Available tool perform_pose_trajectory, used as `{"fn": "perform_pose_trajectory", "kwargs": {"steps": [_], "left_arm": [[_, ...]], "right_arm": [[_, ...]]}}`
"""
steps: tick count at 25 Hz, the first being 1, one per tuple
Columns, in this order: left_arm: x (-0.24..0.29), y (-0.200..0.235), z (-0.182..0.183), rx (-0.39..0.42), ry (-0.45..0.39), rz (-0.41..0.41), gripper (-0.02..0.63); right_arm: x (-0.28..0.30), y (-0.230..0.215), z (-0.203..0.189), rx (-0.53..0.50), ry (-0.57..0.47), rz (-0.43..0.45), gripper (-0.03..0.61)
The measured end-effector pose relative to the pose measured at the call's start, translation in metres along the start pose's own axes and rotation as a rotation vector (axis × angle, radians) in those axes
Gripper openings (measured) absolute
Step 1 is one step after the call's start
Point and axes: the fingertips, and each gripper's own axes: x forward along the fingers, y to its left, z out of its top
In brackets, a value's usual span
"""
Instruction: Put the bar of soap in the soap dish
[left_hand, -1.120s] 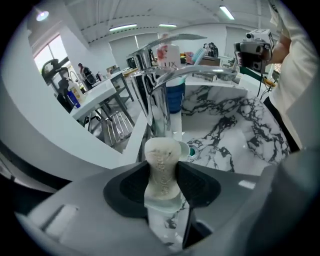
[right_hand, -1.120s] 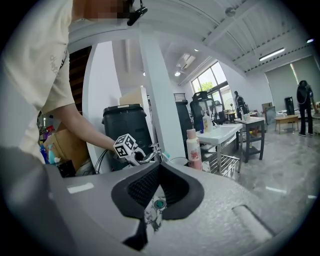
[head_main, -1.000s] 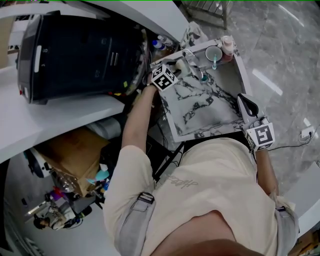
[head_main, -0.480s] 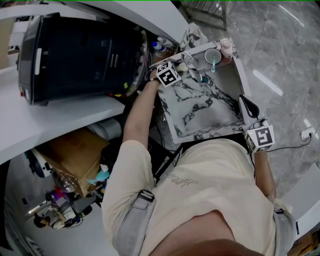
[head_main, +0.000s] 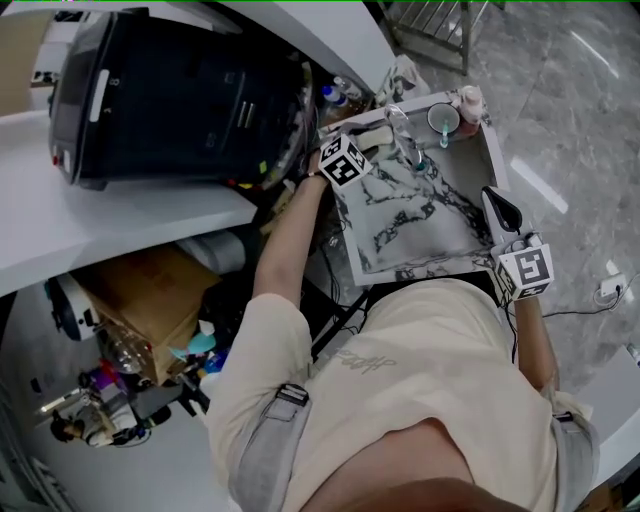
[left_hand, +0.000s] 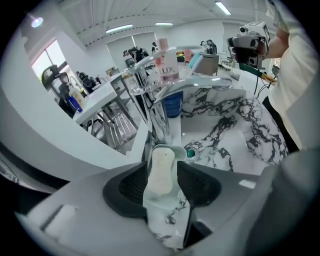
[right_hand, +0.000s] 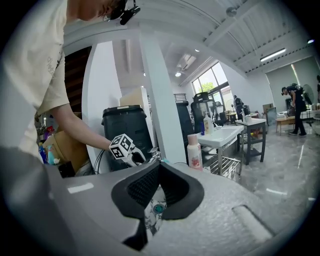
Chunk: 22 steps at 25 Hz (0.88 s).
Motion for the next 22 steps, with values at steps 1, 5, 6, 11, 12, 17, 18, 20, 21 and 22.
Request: {"fn": "perform_pose_trajectory", "kwargs": {"steps": [1,5,6,11,12,17,18,20,21,22], "left_arm": [[-0.008,-0.001,0.001,-0.012,-0.023,0.021,0.205],[-0.047,-0.012,0.003,-0.075,-0.143,0.108,0.171],[-0.058,-0.017,0.004,-0.116,-0.185,0.119,0.167],[-0.132,-0.054,0.015,-0.442,-0.465,0.120,0.170],[-0.148,-0.059,0.018,-0.507,-0.532,0.124,0.165],[-0.235,-0.056,0.023,-0.767,-0.868,0.203,0.097],[-0.249,-0.057,0.023,-0.799,-0.918,0.210,0.094],[-0.271,-0.064,0.020,-0.825,-0.976,0.218,0.099],[-0.280,-0.068,0.018,-0.821,-0.987,0.226,0.093],[-0.288,-0.071,0.017,-0.810,-0.992,0.237,0.089]], "right_arm": [[0.002,0.004,0.003,-0.012,-0.002,0.006,0.002],[0.009,0.022,0.019,-0.052,-0.025,0.018,0.002],[0.009,0.027,0.025,-0.061,-0.034,0.021,0.001],[0.006,0.056,0.051,-0.107,-0.074,0.032,0.001],[0.004,0.061,0.056,-0.117,-0.085,0.034,0.001],[0.004,0.083,0.089,-0.184,-0.156,0.052,0.001],[0.003,0.087,0.094,-0.193,-0.165,0.053,0.000],[0.001,0.095,0.101,-0.202,-0.178,0.058,0.000],[0.000,0.099,0.104,-0.199,-0.186,0.063,0.001],[-0.001,0.104,0.107,-0.196,-0.195,0.069,0.001]]}}
